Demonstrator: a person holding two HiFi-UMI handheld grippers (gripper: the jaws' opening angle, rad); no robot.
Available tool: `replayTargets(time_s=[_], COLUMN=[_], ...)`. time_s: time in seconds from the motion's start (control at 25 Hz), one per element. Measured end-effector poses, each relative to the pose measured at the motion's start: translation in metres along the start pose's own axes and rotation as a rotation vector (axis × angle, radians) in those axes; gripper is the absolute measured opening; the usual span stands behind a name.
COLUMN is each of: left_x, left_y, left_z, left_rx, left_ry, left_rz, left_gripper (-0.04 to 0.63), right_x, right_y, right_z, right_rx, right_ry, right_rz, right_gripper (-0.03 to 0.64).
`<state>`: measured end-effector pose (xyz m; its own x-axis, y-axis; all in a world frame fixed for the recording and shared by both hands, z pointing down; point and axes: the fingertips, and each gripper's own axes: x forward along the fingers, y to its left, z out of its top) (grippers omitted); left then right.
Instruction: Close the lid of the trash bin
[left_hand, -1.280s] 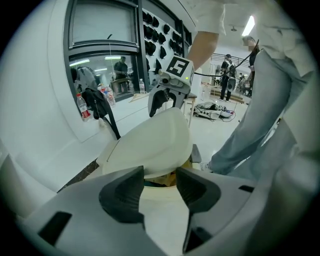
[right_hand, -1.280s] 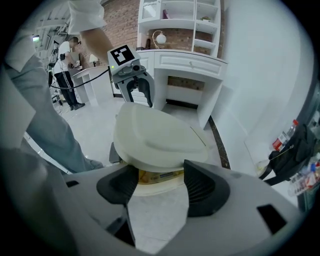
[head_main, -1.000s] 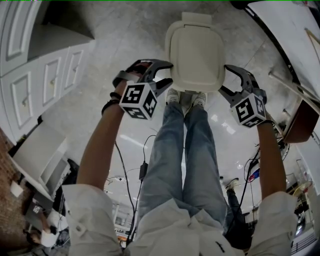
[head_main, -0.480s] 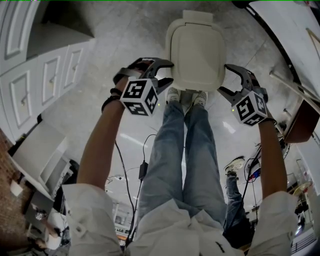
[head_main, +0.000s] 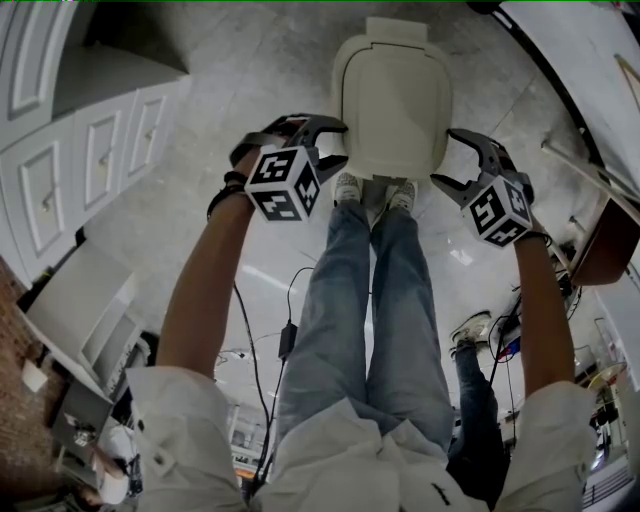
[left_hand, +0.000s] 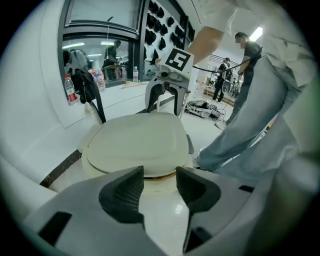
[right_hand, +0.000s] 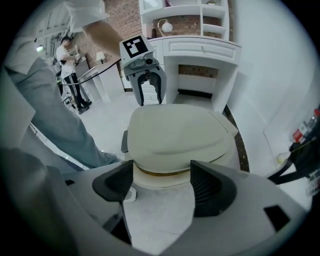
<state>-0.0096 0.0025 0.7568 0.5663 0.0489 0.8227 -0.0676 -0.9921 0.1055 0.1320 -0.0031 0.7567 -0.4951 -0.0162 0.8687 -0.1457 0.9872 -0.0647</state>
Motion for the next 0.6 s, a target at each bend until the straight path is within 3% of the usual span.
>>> replayTargets(time_s=[0.12, 0.28, 0.48, 0.52, 0.6], left_x=[0.005, 0.008, 0.012, 0.013, 0.016], left_y=[0.001, 0.012, 0.014, 0.014, 0.015], left_z=[-0.001, -0.002, -0.005, -0.006, -0.006], left_rx=[-0.084, -0.249, -0.27, -0.269, -0.268], left_ry=[-0.011, -0.06, -0.035, -0.027, -0.011], left_rz=[-0.013, 0.013, 0.058, 0.067, 0.085], left_gripper=[0.209, 0.149, 0.137, 0.13, 0.12], right_x=[0.004, 0.01, 0.012, 0.011, 0.01], right_y=[0.001, 0.002, 0.002, 0.002, -0.002], right_z=[-0.003, -0.004, -0.003, -0.001, 0.005], right_rx=[0.024, 0.066, 0.11, 0.134, 0.192], right_ry=[0.007, 0.006, -0.004, -0.019, -0.06], right_rz=[0.007, 0.009, 0.008, 0.002, -0.025], right_gripper=[0.367, 0.365, 0.344, 0.313, 0.185])
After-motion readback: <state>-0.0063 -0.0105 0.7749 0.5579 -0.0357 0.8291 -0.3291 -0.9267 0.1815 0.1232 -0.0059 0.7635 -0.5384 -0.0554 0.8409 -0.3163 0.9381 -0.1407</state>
